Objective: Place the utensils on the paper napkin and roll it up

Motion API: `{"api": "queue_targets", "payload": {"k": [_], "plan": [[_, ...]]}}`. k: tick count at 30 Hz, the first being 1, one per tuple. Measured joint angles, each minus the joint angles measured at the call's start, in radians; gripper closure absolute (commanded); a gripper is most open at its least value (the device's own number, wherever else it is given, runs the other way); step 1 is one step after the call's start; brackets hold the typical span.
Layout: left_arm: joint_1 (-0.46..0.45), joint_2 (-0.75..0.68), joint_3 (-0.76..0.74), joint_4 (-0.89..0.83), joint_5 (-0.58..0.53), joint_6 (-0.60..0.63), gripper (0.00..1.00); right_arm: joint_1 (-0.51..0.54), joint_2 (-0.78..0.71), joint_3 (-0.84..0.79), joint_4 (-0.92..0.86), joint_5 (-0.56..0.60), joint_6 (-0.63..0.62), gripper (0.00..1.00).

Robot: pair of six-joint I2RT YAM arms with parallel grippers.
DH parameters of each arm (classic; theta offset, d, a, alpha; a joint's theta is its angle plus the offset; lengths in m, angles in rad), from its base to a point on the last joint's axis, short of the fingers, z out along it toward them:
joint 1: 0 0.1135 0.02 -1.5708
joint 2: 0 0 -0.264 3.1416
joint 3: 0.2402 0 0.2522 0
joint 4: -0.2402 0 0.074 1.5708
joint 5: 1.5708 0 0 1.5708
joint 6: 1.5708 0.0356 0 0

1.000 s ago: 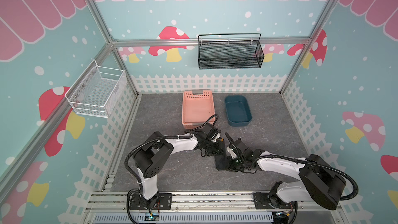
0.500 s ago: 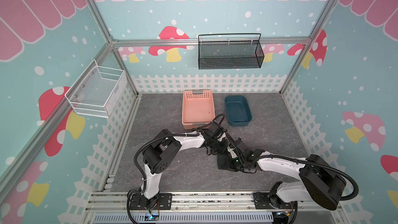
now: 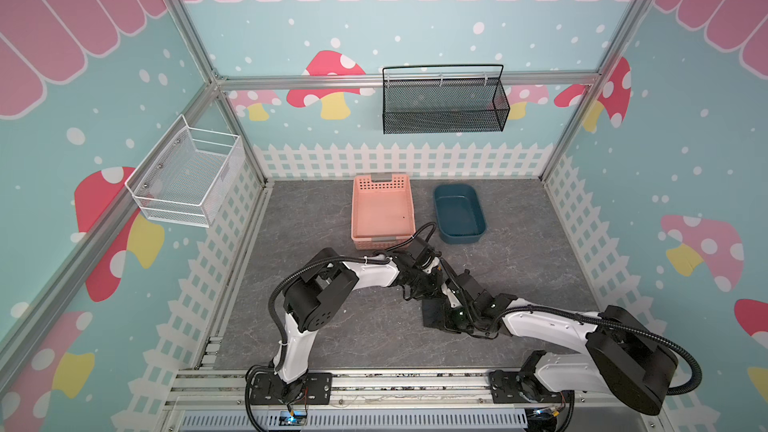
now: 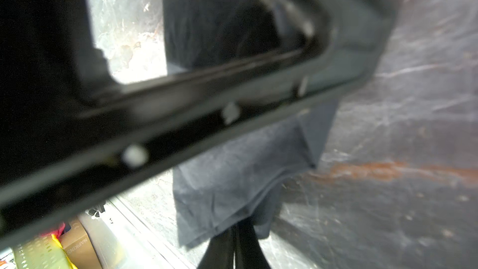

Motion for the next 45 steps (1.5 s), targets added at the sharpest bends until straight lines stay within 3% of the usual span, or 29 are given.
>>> {"api": "queue_targets", "payload": {"k": [11, 21, 30, 45], "plan": [[0.000, 0.000, -0.068, 0.104, -0.030, -0.058, 1.00, -0.006, -0.090, -0.041, 0.007, 0.011, 0.031, 0.93], [0.001, -0.002, -0.109, 0.199, -0.040, -0.112, 1.00, -0.119, -0.286, -0.167, 0.056, -0.033, 0.113, 0.92], [0.001, -0.002, -0.124, 0.241, -0.048, -0.139, 1.00, -0.133, -0.265, -0.230, 0.159, -0.135, 0.160, 0.93], [0.001, -0.002, -0.128, 0.253, -0.049, -0.159, 1.00, -0.153, -0.183, -0.230, 0.261, -0.166, 0.172, 0.92]]}}
